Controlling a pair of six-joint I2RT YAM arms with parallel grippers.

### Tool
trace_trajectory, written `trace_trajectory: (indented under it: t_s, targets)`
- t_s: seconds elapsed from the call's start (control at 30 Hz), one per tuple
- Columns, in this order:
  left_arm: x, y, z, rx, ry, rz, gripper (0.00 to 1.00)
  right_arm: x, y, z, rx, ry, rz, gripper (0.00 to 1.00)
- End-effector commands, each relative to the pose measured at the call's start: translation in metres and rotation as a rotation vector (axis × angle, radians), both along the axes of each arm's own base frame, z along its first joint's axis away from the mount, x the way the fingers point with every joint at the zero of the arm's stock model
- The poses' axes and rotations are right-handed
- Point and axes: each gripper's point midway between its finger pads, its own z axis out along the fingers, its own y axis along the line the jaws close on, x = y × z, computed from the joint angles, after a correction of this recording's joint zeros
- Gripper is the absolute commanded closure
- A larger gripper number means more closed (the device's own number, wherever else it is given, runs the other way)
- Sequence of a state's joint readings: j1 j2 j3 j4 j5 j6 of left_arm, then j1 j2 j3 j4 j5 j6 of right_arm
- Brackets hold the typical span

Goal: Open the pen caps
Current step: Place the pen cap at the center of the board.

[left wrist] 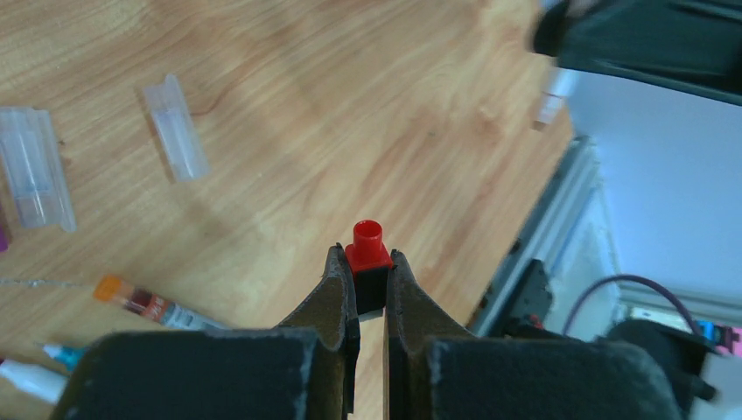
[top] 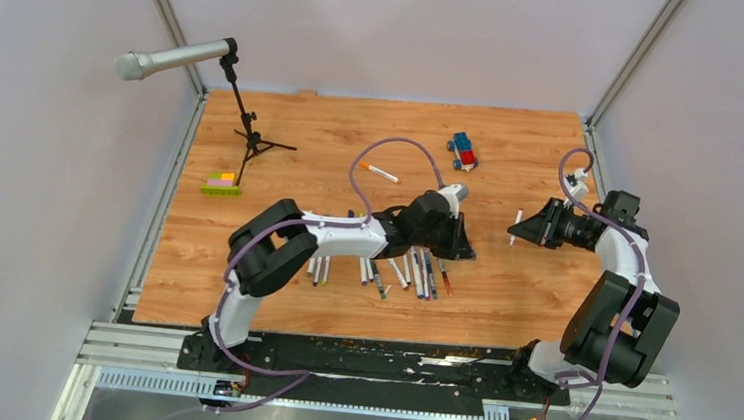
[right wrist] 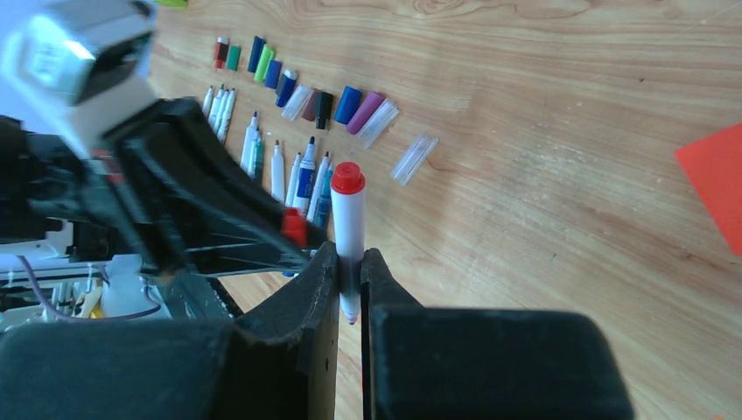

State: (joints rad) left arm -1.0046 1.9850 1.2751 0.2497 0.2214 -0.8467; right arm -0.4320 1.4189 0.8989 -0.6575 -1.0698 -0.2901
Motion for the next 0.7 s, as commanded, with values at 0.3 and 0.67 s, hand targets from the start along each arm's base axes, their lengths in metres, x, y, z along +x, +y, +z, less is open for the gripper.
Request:
trace_trajectory:
  t_s: [0.3,0.67]
  targets:
    - [0.032,-0.023,-0.057,0.321,0.028,0.101,0.93,0.0,-0.003,0.017,0.123,-0.037,0.043,0.94]
    - [0.042,-0.027,-0.075,0.407,0.052,0.119,0.73,-0.001,-0.002,0.019,0.126,-0.044,0.045,0.94]
